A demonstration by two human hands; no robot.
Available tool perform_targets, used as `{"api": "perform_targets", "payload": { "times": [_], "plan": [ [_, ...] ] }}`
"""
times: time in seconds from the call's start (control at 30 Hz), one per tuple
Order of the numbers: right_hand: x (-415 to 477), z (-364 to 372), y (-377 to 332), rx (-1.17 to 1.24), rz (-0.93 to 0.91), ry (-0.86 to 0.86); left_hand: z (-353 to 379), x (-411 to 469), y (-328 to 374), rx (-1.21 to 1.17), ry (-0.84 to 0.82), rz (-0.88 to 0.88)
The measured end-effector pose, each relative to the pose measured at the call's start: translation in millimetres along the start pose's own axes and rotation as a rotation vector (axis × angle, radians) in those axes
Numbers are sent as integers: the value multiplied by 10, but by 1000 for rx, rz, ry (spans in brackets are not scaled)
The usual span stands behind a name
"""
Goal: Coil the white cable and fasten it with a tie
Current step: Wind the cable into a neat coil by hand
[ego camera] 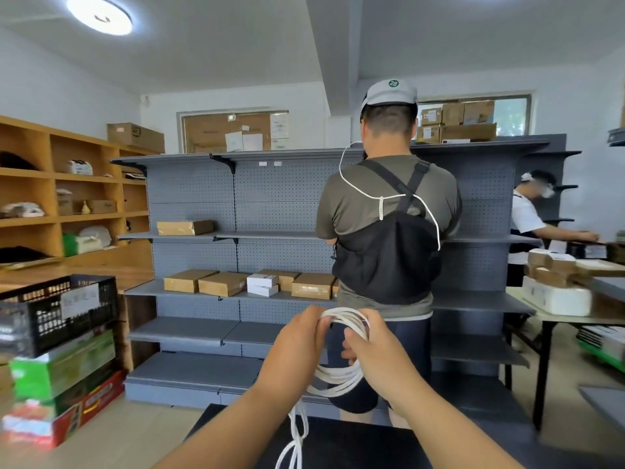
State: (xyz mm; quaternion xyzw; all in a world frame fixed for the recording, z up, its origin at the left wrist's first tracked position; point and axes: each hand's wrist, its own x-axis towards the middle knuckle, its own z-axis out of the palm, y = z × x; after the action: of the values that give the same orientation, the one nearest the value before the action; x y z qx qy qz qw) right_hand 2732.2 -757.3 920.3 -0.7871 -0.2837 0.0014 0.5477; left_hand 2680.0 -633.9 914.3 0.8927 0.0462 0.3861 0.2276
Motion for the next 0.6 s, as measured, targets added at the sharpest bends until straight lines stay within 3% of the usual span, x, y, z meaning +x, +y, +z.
{"api": "perform_targets", "payload": {
  "times": [0.2, 0.33, 0.43, 0.6],
  "plan": [
    [93, 315, -57, -363, -129, -246, -233, 34, -462, 265, -224, 126],
    [89, 615, -115, -431, -143, -152, -337, 20, -722, 215, -204, 205],
    [100, 782, -160, -465, -176, -35, -376, 1, -861, 23, -177, 161],
    [120, 946, -210, -430, -173, 138, -414, 25, -1005, -452, -231, -76]
  ]
}}
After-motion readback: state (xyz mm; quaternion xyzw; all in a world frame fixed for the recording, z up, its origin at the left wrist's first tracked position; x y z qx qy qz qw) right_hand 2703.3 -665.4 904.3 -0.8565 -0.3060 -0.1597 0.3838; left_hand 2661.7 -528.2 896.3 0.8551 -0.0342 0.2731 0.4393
